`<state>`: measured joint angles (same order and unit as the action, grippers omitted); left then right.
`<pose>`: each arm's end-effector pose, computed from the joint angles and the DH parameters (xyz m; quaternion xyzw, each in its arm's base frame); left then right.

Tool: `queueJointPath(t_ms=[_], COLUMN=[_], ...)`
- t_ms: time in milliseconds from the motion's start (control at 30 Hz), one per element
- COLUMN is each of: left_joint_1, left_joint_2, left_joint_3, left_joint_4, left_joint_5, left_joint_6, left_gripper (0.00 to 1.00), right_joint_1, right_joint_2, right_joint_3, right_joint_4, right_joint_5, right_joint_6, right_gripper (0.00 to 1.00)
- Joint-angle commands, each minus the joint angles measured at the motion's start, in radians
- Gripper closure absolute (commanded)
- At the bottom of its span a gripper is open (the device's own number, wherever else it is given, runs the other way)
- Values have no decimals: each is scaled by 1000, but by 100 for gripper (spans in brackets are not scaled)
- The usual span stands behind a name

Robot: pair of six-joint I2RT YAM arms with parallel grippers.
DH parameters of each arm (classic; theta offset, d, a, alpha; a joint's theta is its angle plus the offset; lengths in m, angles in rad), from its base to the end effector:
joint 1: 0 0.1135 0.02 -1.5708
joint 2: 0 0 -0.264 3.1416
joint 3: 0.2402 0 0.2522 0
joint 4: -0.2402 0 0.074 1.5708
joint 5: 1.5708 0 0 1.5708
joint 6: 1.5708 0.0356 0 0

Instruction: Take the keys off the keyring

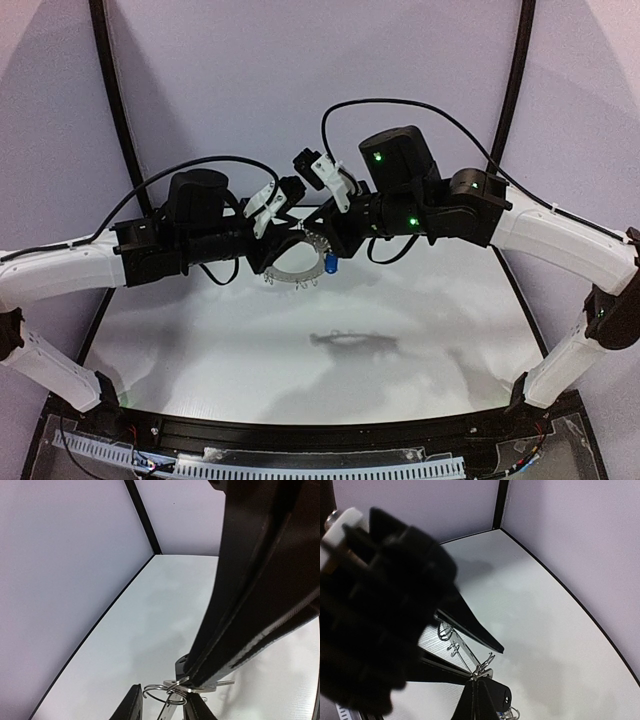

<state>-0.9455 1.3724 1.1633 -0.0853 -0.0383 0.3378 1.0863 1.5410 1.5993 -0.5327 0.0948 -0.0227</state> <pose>0.1913 -0.2626 0.3484 0.4715 0.6501 -0.1635 0.5730 0.1663 0.3086 0.4016 -0.4279 0.7378 0.2291 0.4692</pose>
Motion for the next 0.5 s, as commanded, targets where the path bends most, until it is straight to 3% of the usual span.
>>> queueJointPath(t_ms=[0,467], left_joint_1=[8,9], left_joint_2=[-27,-45], left_joint_3=[-17,-41], left_joint_4=[7,55], left_joint_5=[-16,-39], left_joint_6=[0,-16], left_gripper=[71,73], right_joint_1=[8,8], right_joint_2=[0,16], right_joint_3=[42,62], right_joint_4=[25,-10], right_joint_5=[-15,19], right_joint_6=[16,66], right_gripper=[100,100])
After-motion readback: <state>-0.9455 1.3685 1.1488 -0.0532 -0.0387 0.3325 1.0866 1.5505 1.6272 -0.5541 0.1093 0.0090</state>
